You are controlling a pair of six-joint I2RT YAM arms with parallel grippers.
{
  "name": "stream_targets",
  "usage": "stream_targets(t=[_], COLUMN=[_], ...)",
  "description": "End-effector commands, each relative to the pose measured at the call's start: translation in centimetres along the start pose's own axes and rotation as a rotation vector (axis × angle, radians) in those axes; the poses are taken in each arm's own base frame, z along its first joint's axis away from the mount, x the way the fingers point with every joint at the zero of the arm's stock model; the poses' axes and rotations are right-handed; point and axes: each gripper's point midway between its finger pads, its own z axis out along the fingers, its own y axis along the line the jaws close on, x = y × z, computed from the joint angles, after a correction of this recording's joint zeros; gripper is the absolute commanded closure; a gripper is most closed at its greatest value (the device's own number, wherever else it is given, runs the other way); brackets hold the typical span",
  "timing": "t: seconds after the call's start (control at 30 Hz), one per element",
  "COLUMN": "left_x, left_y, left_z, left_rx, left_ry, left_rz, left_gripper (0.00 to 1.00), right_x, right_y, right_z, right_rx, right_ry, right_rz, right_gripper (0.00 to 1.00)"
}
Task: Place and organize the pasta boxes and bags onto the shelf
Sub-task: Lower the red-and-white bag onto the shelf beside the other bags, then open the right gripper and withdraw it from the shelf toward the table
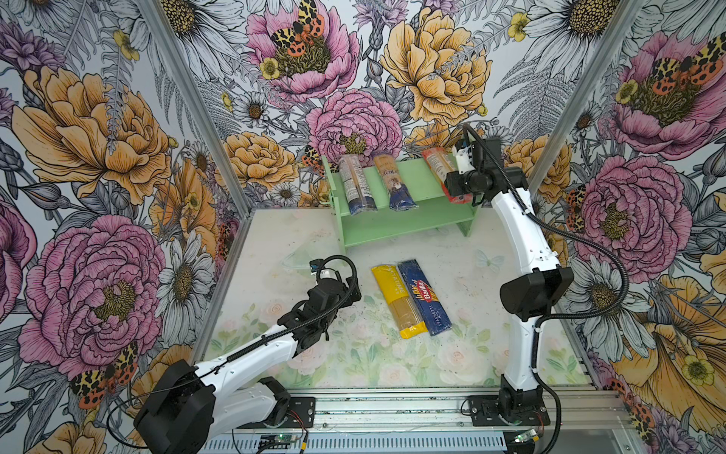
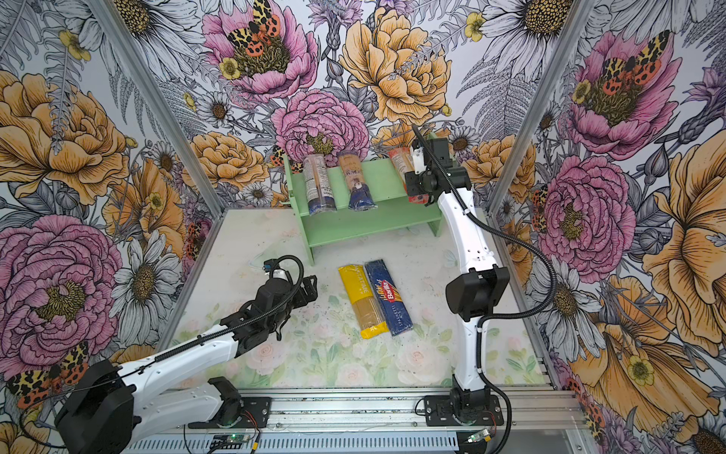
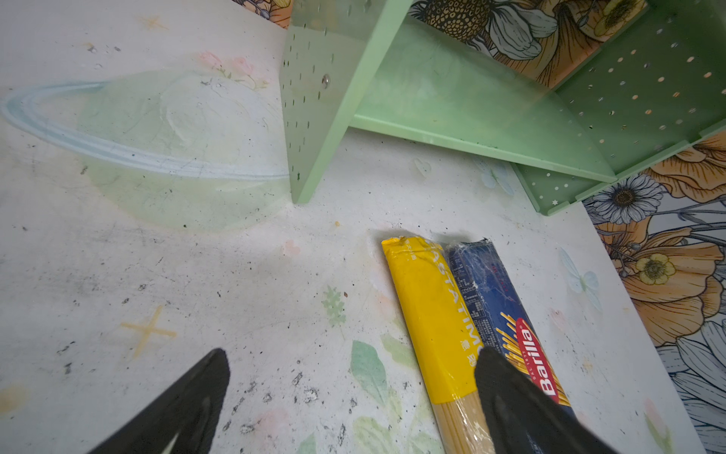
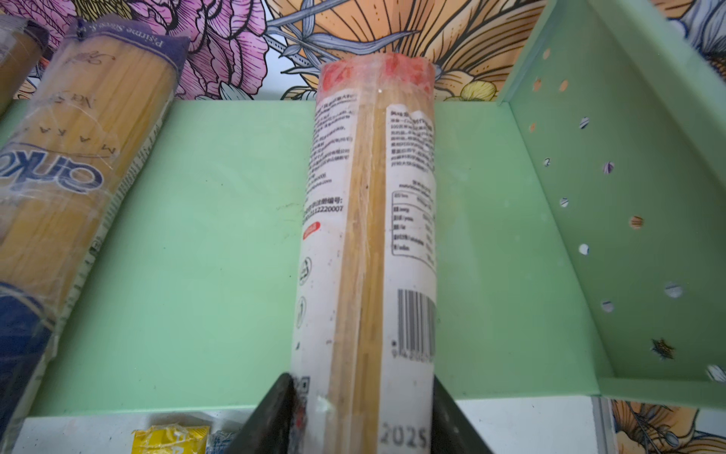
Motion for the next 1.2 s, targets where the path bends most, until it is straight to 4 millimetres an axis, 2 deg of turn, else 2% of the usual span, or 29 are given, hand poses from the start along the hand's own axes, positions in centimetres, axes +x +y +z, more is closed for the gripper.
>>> stream_targets(t=[0.0, 0.17, 0.3, 0.7, 0.93, 1.17], left_x=[0.1, 0.0, 0.1, 0.3, 0.4, 0.2], left_y=[0.3, 0.3, 0.4, 0.4, 0.3, 0.3], left_z=[-0.1, -0.1, 0.0, 0.1, 0.1, 0.0], left_rx=[-0.014, -0.013, -0.015, -0.013, -0.008, -0.014], left_ry=[-0.010, -0.010, -0.010, -0.005, 0.000, -0.002], left_rz=[-0.001, 0.000, -0.001, -0.004, -0.008, -0.008], left_gripper=[0.01, 0.01, 0.01, 0.01, 0.01, 0.01], right_x=[-2.3, -2.8, -3.2, -4.0, -2.3, 1.3], right_y=[-0.2, -0.2, -0.3, 0.5, 2.5, 4.4], right_z=[-2.6, -3.6, -4.6, -8.3, -10.0, -11.5], right_rx=[0.025, 0.035, 0.040, 0.005, -0.103, -0.159], right_ry=[-0.085, -0.103, -0.120, -0.168, -0.149, -0.089], right_rz=[-0.025, -0.042, -0.051, -0.077, -0.083, -0.119], right_gripper=[0.45, 0.38, 0.27, 0.25, 0.25, 0.24])
